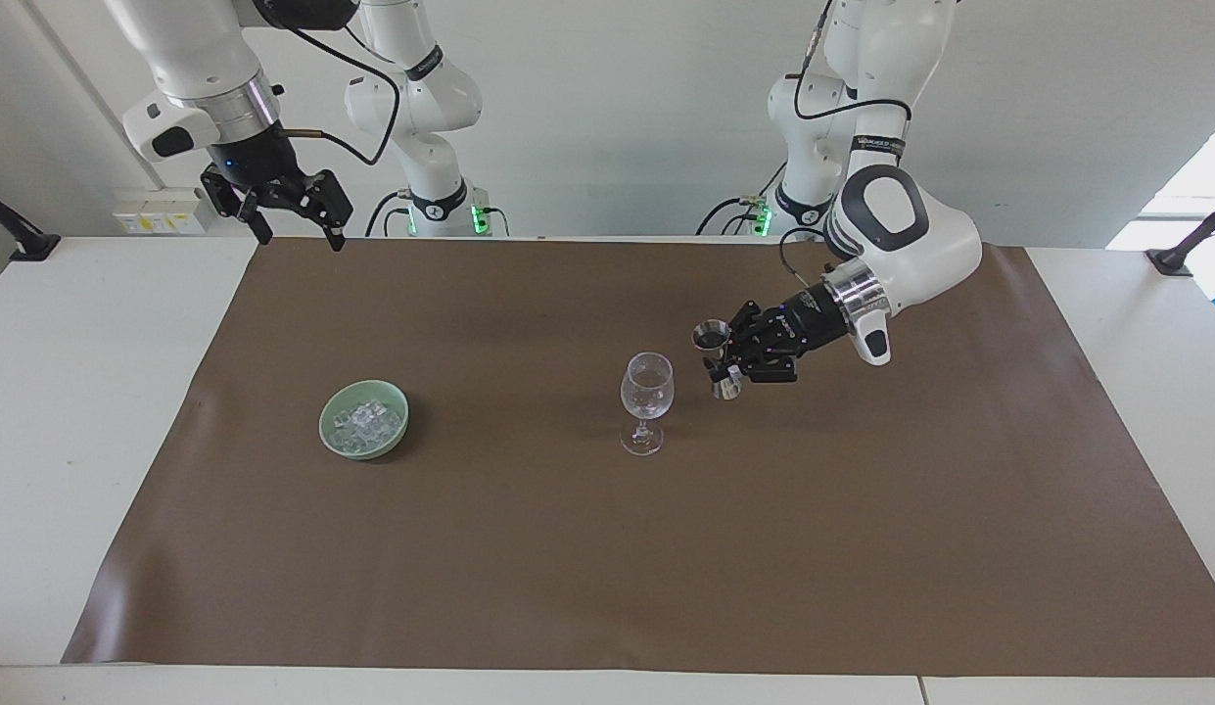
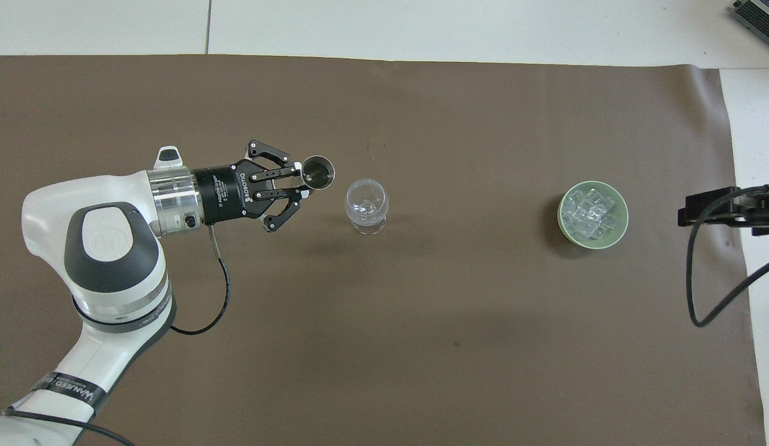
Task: Pour wine and add ice with both arms
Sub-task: 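Carry the silver cup with the left gripper over the clear glass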
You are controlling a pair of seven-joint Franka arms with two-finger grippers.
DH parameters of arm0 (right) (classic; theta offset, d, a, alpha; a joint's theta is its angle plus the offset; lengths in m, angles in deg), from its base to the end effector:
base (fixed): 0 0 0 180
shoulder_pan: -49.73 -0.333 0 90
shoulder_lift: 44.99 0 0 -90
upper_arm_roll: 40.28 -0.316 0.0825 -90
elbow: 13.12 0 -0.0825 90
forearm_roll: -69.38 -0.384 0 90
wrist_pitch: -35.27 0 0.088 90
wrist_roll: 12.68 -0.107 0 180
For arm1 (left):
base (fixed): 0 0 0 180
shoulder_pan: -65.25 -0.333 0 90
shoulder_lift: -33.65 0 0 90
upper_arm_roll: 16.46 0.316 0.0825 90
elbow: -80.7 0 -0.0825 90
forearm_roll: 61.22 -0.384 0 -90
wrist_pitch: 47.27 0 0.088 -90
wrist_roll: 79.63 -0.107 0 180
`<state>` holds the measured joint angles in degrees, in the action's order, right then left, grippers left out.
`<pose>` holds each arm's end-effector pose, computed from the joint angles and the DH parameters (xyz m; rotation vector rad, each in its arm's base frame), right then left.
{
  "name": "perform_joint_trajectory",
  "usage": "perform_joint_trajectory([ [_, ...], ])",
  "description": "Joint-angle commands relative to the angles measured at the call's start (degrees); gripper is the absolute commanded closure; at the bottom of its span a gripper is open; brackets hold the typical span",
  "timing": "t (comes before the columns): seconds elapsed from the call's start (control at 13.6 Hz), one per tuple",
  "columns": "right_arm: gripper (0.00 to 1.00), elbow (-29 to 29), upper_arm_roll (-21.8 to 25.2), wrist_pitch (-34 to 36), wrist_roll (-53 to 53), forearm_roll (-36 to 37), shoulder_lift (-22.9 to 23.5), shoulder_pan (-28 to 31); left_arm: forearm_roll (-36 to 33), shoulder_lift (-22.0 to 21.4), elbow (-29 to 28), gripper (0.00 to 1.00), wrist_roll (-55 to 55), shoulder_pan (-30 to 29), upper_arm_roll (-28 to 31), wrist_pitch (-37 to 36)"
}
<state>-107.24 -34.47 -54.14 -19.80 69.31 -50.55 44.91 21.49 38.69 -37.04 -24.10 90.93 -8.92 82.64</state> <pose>0.5229 -0.0117 0.6417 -3.1219 0.2207 -0.0215 0.5524 -0.2092 0.4257 1.4509 1.5104 -0.6849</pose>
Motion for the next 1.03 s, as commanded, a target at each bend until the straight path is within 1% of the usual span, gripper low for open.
perform_joint_trajectory([
  [0.0,0.00,-0.1,0.1,0.8,1.1,0.2,-0.2,0.0,-1.8,-1.9,-1.7,1.00,0.7,3.7,0.8,6.1],
  [0.29,0.00,-0.1,0.2,0.8,1.1,0.2,-0.2,0.0,-6.2,-1.8,-1.5,1.00,0.9,4.0,0.8,8.2],
  [0.59,0.00,-0.1,0.1,0.8,1.1,0.2,-0.2,0.0,-7.4,-1.6,-1.3,1.00,0.8,5.0,0.8,13.1],
  [0.66,0.00,-0.1,0.2,0.8,1.1,0.2,-0.2,0.0,-8.7,-1.6,-1.3,1.00,0.9,5.9,0.8,14.0],
  [0.96,0.00,-0.1,0.2,0.8,1.1,0.2,-0.2,0.0,-10.0,-1.4,-1.3,1.00,0.7,8.7,0.8,19.4],
])
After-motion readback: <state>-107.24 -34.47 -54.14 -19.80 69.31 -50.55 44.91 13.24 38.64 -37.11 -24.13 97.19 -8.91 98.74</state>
